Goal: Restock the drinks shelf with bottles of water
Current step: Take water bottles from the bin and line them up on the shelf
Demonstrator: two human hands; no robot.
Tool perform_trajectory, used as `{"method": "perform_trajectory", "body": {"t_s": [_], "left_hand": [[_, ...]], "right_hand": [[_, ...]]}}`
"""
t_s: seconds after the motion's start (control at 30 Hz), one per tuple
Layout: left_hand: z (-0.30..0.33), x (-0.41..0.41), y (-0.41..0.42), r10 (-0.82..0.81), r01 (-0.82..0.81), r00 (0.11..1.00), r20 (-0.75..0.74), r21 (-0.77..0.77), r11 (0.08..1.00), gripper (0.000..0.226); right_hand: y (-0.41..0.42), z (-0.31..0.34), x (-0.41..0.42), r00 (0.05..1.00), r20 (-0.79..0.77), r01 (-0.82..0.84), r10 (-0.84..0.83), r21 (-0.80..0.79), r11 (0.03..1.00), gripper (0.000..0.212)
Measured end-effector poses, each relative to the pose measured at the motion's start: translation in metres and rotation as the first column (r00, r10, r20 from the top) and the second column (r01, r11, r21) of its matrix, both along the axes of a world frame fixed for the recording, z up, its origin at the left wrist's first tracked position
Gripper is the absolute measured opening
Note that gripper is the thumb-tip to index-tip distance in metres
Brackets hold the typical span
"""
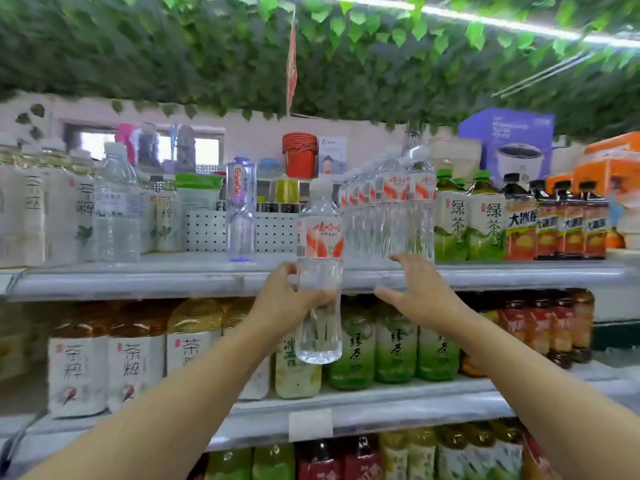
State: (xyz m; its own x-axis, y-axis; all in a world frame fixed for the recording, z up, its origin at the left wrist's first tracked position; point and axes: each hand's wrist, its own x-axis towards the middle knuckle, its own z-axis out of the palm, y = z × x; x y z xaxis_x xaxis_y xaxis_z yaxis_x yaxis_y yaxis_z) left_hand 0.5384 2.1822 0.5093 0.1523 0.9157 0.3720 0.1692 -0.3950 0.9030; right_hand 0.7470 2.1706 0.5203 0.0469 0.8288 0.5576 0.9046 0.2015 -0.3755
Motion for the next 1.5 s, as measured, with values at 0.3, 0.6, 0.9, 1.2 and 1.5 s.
{"method": "perform_trajectory", "body": {"t_s": [0.3, 0.6, 0.9, 1.2, 1.5], "left_hand": [[0.072, 0.071, 0.066, 0.078, -0.088, 0.994, 0.079, 0.13, 0.988, 0.055], [0.095, 0.101, 0.121, 0.154, -0.171, 0.982, 0.107, 0.173, 0.97, 0.045], [0.084, 0.115, 0.15, 0.136, -0.148, 0.985, 0.109, 0.114, 0.982, 0.047], [0.083, 0.119, 0.154, 0.093, -0.1, 0.994, 0.055, 0.136, 0.986, 0.049], [0.075, 0.111, 0.151, 0.043, -0.034, 0.994, -0.099, 0.086, 0.996, 0.062]], "right_hand": [[0.066, 0.013, 0.048, 0.987, 0.152, -0.066, 0.051, 0.095, 0.993, 0.07], [0.101, 0.002, 0.052, 0.977, 0.2, -0.112, 0.071, 0.201, 0.973, 0.065], [0.108, -0.007, 0.051, 0.985, 0.161, -0.097, 0.062, 0.22, 0.971, 0.065], [0.108, -0.01, 0.048, 0.99, 0.136, -0.063, 0.033, 0.218, 0.974, 0.065], [0.109, -0.009, 0.042, 0.992, 0.126, -0.028, 0.001, 0.216, 0.976, 0.066]]}}
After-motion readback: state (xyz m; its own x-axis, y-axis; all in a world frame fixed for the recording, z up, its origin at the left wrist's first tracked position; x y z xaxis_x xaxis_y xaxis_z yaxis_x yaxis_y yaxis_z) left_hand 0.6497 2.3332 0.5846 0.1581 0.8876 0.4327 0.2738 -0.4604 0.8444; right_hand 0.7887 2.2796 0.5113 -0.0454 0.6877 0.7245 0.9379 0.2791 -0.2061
